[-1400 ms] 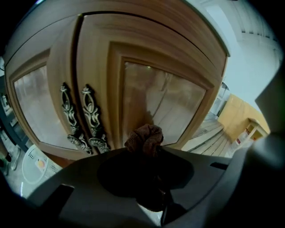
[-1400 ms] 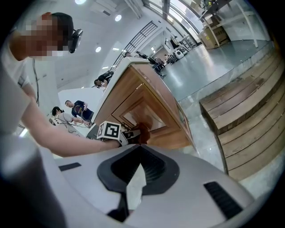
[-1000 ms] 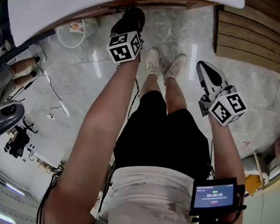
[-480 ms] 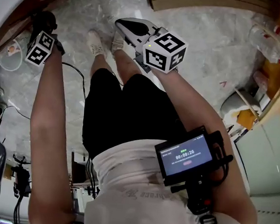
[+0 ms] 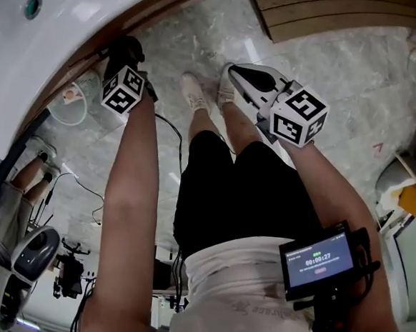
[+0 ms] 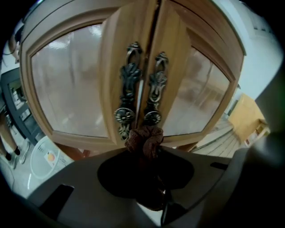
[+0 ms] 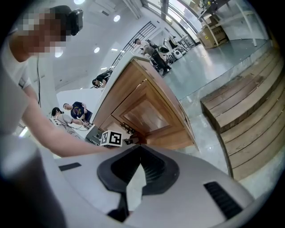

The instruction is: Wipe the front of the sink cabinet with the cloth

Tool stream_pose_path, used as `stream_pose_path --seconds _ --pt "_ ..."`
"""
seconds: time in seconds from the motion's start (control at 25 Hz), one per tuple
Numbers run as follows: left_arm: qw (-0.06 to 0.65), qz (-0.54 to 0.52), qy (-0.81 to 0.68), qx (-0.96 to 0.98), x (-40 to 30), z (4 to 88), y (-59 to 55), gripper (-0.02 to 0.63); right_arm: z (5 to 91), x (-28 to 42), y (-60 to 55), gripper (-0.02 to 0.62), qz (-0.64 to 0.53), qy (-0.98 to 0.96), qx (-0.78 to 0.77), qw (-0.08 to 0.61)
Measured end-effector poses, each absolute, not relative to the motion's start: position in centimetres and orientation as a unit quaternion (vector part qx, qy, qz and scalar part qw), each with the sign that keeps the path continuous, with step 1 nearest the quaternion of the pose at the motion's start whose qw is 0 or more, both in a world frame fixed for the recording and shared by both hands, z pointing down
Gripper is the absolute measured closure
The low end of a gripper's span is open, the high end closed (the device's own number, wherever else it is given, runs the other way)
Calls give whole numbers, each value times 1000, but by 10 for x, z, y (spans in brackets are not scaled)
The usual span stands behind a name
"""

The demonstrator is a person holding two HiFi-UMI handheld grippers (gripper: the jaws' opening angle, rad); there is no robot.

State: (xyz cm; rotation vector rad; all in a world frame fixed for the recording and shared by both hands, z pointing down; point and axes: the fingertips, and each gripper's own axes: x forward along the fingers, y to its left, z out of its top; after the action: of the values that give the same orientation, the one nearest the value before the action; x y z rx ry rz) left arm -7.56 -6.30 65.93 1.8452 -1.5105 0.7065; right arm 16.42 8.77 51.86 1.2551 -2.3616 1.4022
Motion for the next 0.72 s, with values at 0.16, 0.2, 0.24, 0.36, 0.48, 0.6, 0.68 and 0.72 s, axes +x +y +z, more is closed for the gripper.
stream_pose_path --seconds 0.16,0.2,0.24,0.36,0.48,0.6,0.68,0.72 --pt "288 286 -534 742 -49 652 -72 486 522 166 85 583 467 -775 423 52" --pt "286 286 -528 747 -43 651 -73 486 522 166 85 583 468 -773 425 53" --pt "285 286 -522 752 -36 651 -74 486 522 168 85 583 469 -772 426 54" --pt "278 297 -497 767 -16 653 -75 486 520 171 84 583 467 -770 432 47" --pt "269 311 -473 780 5 655 -77 486 518 174 83 583 464 -770 437 33" --pt "263 314 -452 793 28 654 -77 486 516 179 84 583 461 -769 442 29" --pt "260 315 -436 802 41 653 -77 486 517 182 86 583 463 -764 449 25" --pt "258 317 -427 807 48 654 -77 486 517 184 86 583 464 -760 454 22"
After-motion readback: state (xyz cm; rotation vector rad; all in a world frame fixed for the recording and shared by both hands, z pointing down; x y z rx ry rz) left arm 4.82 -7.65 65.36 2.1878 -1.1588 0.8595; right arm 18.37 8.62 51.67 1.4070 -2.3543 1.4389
